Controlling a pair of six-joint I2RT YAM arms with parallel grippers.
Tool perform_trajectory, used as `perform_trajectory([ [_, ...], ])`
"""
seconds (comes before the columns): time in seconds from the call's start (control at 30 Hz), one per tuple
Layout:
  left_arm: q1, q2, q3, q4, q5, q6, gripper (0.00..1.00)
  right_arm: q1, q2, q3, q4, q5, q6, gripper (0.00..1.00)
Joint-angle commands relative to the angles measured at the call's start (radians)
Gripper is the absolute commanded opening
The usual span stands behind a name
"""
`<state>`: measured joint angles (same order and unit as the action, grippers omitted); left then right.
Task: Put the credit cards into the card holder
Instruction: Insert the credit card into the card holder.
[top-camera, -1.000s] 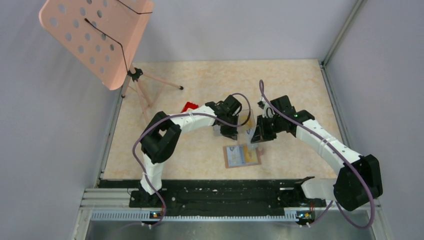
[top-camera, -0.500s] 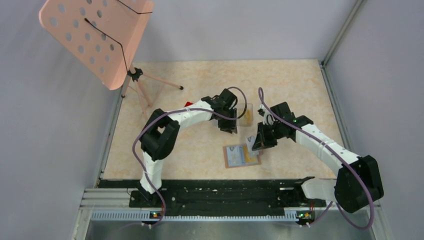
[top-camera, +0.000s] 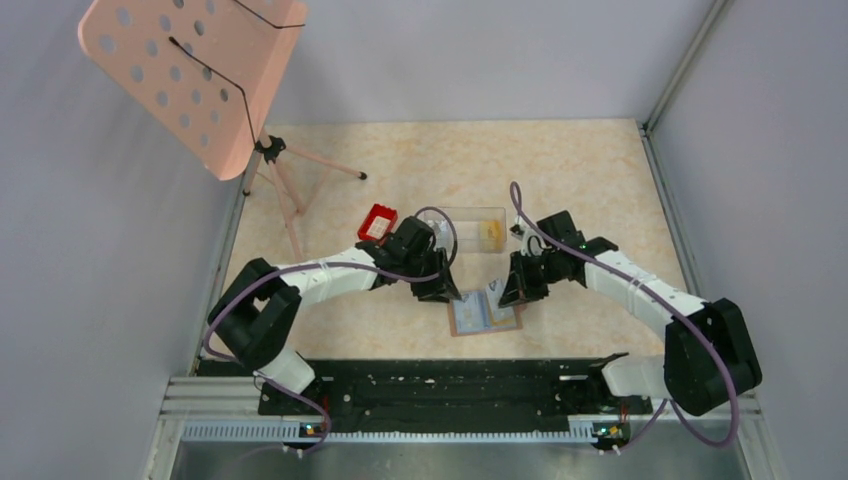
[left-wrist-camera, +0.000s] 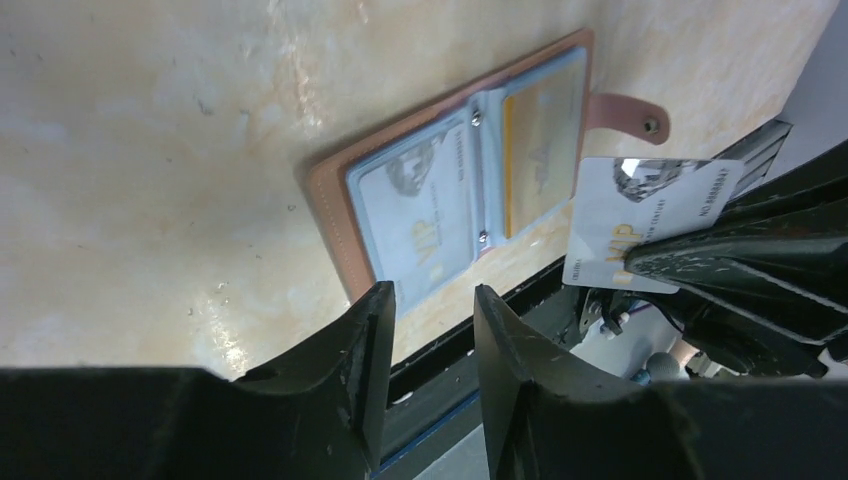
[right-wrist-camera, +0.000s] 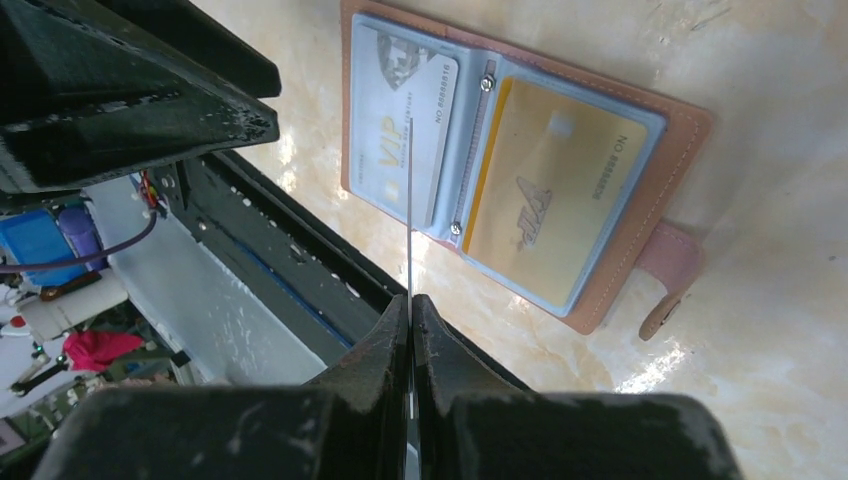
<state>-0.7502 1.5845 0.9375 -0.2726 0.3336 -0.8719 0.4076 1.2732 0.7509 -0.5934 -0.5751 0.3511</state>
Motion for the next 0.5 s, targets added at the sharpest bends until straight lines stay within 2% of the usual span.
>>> perform_trajectory([
  [0.0,-0.013,-0.02,-0.075,0.146,0.064,-0.091,0.4,-0.004,0.023,-0.027,0.098,-0.058,0.01,0.0],
  [0.23,-0.023,0.043,-0.098,0.206,0.094,-0.111,0.31,0.013,0.091,-0.072,0.211,-0.1,0.057,0.0],
  [0.47,-0.027,0.093,-0.033,0.068,0.037,-0.047,0.32,0.02,0.163,-0.073,0.232,-0.098,0.045,0.0],
])
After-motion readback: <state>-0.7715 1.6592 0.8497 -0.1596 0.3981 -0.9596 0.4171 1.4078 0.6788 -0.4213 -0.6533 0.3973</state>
